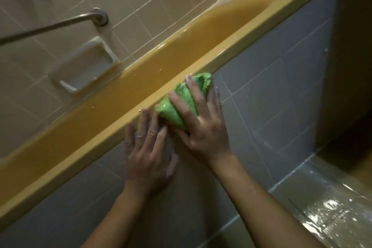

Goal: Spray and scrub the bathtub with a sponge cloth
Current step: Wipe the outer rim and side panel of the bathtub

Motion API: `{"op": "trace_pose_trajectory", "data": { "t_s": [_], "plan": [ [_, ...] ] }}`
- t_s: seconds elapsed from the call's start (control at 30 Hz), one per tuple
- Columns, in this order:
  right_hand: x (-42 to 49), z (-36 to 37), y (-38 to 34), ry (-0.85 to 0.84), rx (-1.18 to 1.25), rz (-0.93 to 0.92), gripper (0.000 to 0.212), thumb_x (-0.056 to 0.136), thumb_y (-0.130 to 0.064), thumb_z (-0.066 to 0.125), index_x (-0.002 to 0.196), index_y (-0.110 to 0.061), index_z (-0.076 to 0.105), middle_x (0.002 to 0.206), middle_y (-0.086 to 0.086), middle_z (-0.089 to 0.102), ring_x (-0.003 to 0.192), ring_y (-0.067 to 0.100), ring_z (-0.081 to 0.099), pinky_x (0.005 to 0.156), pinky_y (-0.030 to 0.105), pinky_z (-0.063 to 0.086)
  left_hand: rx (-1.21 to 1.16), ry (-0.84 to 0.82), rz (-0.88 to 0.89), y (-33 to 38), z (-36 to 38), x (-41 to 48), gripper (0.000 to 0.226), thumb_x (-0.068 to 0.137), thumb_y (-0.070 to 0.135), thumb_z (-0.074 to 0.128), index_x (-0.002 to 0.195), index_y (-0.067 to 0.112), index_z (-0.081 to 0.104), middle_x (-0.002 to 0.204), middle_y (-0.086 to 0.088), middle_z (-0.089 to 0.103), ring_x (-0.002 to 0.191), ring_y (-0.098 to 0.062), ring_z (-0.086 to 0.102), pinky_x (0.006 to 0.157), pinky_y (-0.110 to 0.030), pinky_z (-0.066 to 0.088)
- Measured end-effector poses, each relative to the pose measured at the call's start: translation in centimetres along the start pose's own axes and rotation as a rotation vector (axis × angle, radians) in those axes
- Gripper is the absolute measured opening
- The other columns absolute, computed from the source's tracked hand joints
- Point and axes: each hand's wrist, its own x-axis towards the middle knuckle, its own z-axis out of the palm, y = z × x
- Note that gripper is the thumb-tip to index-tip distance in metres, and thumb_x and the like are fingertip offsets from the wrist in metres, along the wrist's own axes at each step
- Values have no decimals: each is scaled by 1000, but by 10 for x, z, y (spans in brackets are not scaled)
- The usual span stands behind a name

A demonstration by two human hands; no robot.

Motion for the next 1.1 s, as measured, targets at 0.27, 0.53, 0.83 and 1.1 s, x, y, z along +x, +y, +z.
{"op": "trace_pose_trajectory", "data": {
  "t_s": [0.27,0.53,0.83,1.1],
  "plan": [
    [44,-45,139,650,244,1056,62,102,-45,47,154,-10,43,157,16,44,145,30,42,118,41,33,78,-138,40,13,-12,15,74,90,28,63,157,2,41,169,-18,26,159,-38,17,129,-59,9],
    [2,-3,14,158,98,178,57,102,-52,49,153,-30,35,164,11,33,151,48,27,121,66,18,92,-6,-27,15,0,18,69,93,26,61,154,1,44,167,-17,29,159,-35,19,127,-60,13],
    [2,-16,106,699,205,1033,56,102,-32,54,151,-7,46,153,19,48,143,36,44,114,52,38,115,20,42,4,13,-4,75,85,25,67,153,2,47,165,-16,37,158,-35,22,128,-56,8],
    [-64,11,24,87,13,39,53,104,-44,48,153,-26,36,159,20,38,145,49,38,117,70,25,39,115,35,6,16,-8,63,89,19,60,150,5,53,160,-11,45,155,-29,33,126,-55,17]
  ]
}}
